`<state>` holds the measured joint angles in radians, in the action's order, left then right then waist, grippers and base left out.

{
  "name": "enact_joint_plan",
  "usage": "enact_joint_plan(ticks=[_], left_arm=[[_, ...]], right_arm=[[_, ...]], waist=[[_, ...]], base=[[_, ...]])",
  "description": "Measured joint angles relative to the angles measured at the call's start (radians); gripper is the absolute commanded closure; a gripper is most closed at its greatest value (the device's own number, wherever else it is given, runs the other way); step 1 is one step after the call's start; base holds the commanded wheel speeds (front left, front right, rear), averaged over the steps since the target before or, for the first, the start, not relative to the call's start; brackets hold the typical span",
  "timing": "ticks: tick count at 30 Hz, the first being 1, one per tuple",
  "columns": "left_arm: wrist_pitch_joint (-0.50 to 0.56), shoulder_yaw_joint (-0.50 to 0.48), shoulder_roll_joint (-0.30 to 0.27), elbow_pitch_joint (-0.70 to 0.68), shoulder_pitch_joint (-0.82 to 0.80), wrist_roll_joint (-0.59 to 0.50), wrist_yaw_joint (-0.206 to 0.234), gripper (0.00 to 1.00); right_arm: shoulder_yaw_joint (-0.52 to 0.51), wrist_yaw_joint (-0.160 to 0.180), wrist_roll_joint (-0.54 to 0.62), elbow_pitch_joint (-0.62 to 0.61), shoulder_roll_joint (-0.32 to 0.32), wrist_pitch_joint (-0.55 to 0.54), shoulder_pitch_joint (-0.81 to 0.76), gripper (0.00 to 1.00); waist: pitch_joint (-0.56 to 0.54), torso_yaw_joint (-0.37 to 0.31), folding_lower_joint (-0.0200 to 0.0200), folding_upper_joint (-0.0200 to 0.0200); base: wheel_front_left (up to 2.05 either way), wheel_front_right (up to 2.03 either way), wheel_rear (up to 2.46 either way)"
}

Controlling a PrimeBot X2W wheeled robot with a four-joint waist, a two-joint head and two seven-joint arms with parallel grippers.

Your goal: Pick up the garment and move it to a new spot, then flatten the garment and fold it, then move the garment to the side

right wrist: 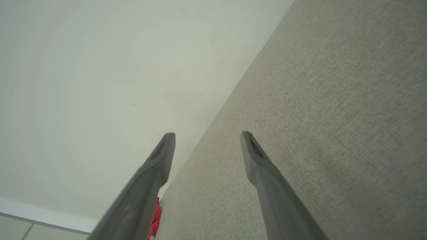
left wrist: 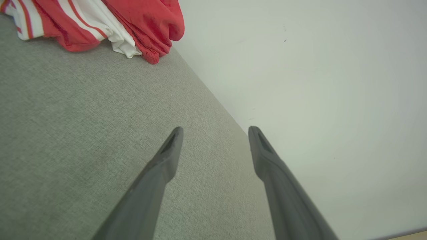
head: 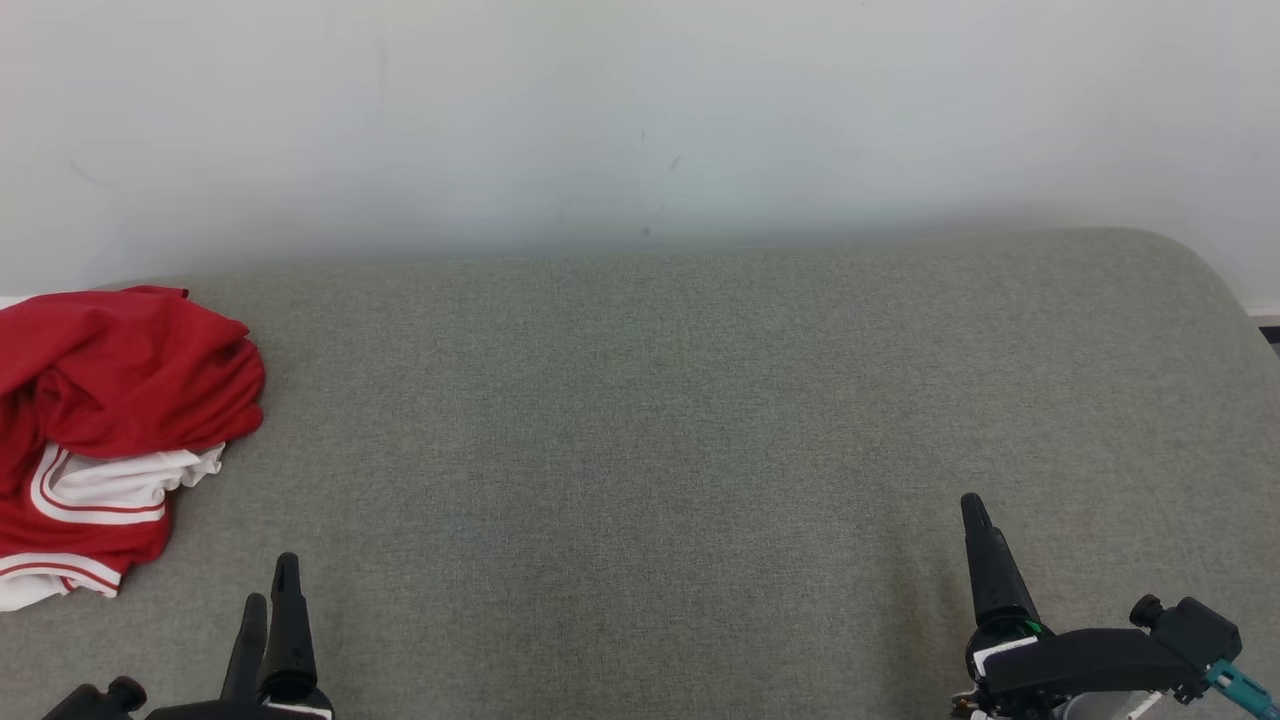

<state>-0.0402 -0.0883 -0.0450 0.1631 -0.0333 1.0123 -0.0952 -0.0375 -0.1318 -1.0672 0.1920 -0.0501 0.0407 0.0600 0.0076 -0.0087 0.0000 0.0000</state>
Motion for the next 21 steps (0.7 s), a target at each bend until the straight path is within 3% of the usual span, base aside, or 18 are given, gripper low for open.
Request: enact_joint_plan(ticks=[10, 21], left_arm=[[-0.034, 0.018, -0.004, -0.021, 0.011, -0.214, 0.019, 0.0], [-0.071, 0.046, -0.025, -0.029, 0.026, -0.375, 0.043, 0.0]], right_arm=[[0.011, 0.0, 0.189, -0.022, 0.0, 0.033, -0.007, 0.0], [0.018, 0.0, 0.376, -0.035, 0.0, 0.071, -0.015, 0.0]], waist=[[0.001, -0.001, 0.0, 0.0], [0.0, -0.002, 0.0, 0.0]], base=[[0.0, 0.0, 0.0], [0.0, 0.0, 0.0]])
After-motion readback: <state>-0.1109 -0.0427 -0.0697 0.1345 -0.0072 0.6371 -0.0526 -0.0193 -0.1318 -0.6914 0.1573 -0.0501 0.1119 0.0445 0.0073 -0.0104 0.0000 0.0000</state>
